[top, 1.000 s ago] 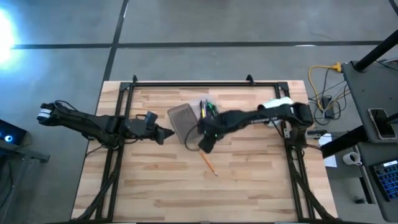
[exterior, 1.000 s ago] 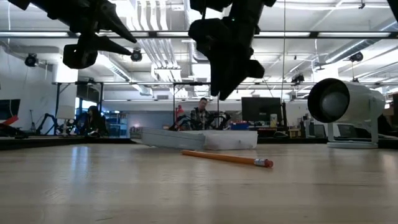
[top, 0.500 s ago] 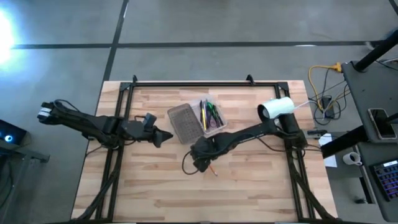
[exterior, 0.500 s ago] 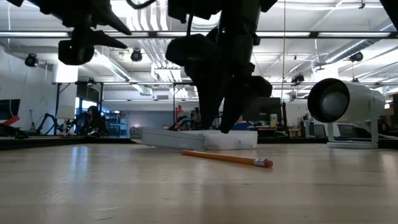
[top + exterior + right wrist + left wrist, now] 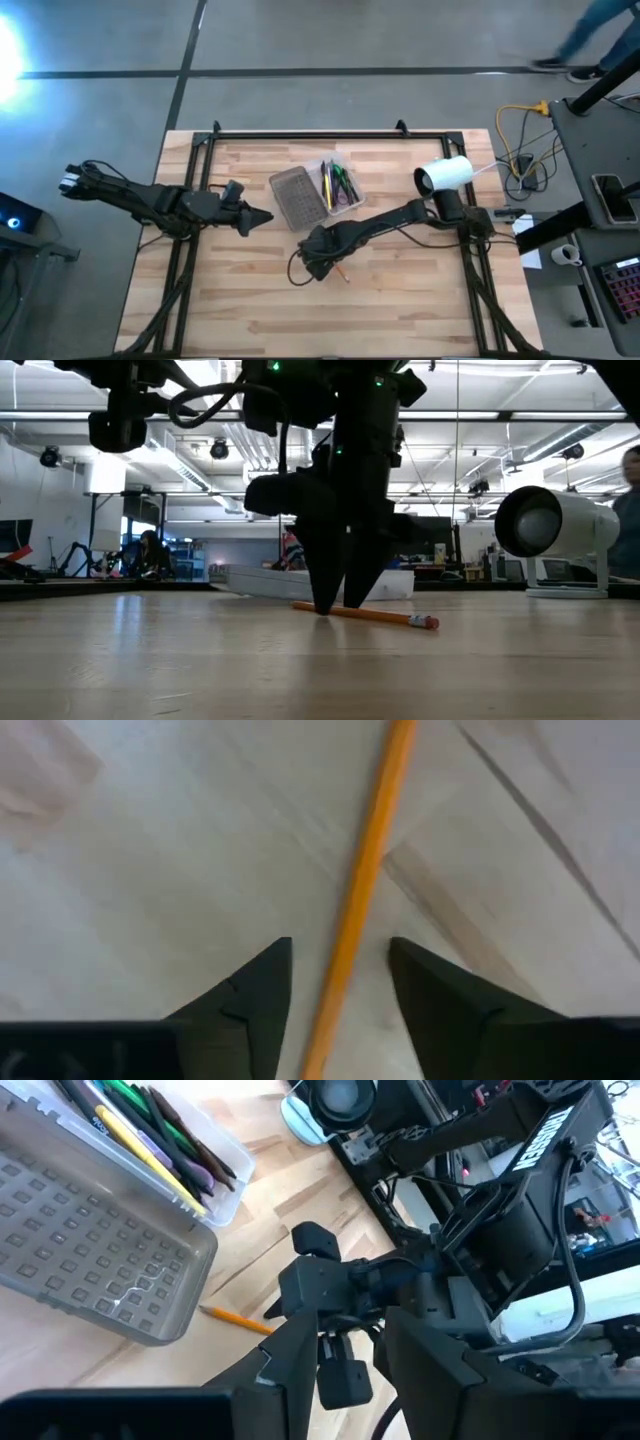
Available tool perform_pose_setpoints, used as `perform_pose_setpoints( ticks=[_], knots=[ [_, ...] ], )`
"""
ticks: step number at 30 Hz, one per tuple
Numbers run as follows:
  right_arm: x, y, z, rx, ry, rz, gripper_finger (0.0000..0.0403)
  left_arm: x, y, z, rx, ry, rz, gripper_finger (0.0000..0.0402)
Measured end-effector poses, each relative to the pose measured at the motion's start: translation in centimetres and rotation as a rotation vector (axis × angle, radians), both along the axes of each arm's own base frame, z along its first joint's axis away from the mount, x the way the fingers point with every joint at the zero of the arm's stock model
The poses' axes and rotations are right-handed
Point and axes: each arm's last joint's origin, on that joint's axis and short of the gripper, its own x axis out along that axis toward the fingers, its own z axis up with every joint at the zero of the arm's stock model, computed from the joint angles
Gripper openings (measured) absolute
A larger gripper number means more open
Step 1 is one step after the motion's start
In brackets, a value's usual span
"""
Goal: Pick & place school supplies into a supply box
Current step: Put the orange pencil into the black supply box
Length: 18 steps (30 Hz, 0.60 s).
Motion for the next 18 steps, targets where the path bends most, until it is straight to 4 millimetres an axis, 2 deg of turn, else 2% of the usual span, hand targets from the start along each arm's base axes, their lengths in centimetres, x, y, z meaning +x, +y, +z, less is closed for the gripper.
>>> perform_pose_setpoints(
  ticks=[5,14,18],
  knots=[
    [-0.2,-0.1,-0.5,-0.028,0.034,0.009,0.0122,0.0,0.0,0.0,0.001,0.002,-0.002,0.0104],
    [-1.4,-0.5,-1.1,-0.122,0.139,0.095,0.0021,0.0,0.0,0.0,0.007,0.003,-0.004,0.0104],
    [-2.4,-0.8,-0.9,-0.149,0.225,0.110,0.0014,0.0,-0.1,0.0,0.017,0.004,-0.009,0.0104]
  ],
)
